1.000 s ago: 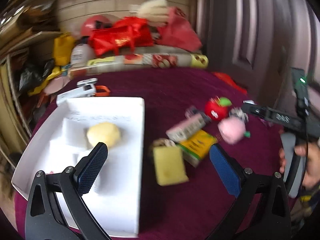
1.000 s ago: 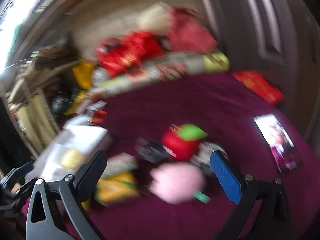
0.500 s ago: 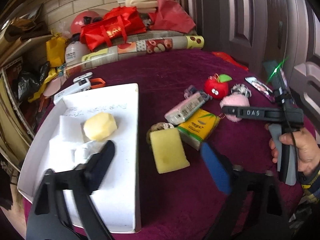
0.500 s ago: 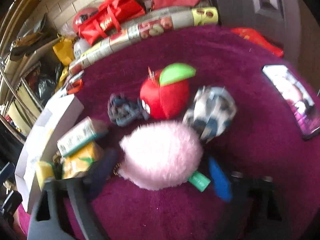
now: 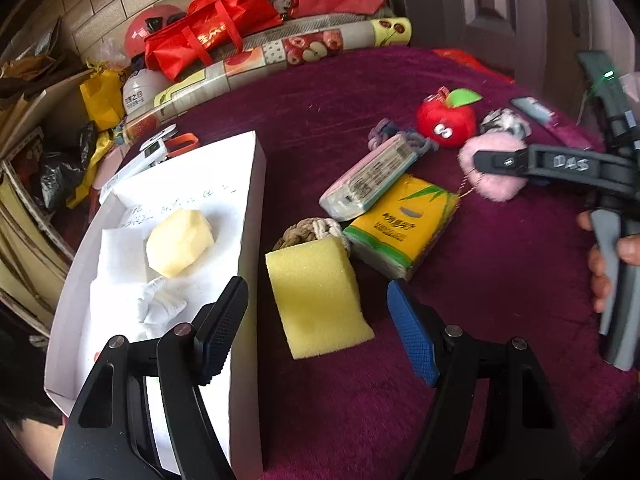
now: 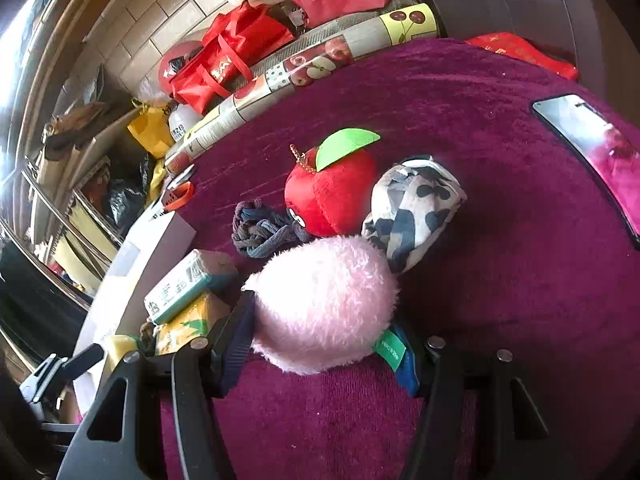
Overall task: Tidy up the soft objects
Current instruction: 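Grasp the yellow sponge with left tool while right tool grasps pink fluffy ball, then carry yellow sponge and pink ball into the white box and open both tools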
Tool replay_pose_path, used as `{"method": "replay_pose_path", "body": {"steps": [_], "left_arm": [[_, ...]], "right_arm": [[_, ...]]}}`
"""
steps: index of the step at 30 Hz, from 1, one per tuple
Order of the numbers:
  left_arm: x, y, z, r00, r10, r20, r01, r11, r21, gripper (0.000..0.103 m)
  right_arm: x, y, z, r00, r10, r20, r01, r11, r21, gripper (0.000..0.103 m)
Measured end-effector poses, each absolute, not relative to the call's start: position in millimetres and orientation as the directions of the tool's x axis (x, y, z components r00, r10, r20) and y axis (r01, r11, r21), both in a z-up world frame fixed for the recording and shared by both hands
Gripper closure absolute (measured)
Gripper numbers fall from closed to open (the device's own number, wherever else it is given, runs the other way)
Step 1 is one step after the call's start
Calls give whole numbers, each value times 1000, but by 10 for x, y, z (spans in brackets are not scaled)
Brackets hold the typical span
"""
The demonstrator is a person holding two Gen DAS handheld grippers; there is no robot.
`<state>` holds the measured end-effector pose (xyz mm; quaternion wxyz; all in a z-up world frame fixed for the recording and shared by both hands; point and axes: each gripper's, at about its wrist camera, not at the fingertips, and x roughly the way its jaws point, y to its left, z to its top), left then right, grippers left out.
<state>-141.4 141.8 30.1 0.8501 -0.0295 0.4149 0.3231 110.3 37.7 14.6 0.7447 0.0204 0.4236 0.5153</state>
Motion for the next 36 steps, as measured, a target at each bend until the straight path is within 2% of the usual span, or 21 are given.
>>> {"method": "replay_pose_path", "body": {"steps": [7, 8, 9, 11, 12, 20, 26, 31, 36], "left_arm": [[-1290, 1446, 159, 414, 511, -753, -556, 797, 236, 30], [-1276, 1430, 145, 415, 507, -755, -549, 802, 237, 36], [-1258, 1405, 124, 412, 504, -759, -539, 807, 243, 50], [-1235, 1390, 92, 393, 525, -755, -539, 797, 273, 61], [-1237, 1393, 90, 393, 526, -754, -540, 796, 274, 62], [-1341, 1415, 256, 462, 513, -724, -567, 798, 203, 64], [-1433, 1249, 583, 550, 529, -646, -568, 804, 175, 64], [-1616, 1157, 925, 635, 528, -563, -585, 806, 96, 64], [-1786, 1078, 1137, 669, 550, -500, -598, 798, 78, 64]], "right_arm": [[1102, 384, 153, 90, 797, -597, -745, 451, 491, 43], [1102, 380, 152, 88, 799, -595, -745, 450, 493, 43], [1107, 379, 152, 86, 800, -594, -744, 448, 495, 43], [1103, 370, 151, 84, 801, -592, -744, 446, 498, 43], [1105, 369, 152, 84, 802, -592, -744, 446, 498, 43], [1096, 371, 153, 86, 802, -591, -744, 446, 498, 43], [981, 316, 293, 105, 809, -578, -786, 424, 451, 43], [788, 137, 520, 83, 844, -529, -813, 365, 454, 43], [618, -40, 808, 120, 887, -446, -842, 329, 427, 43]]}}
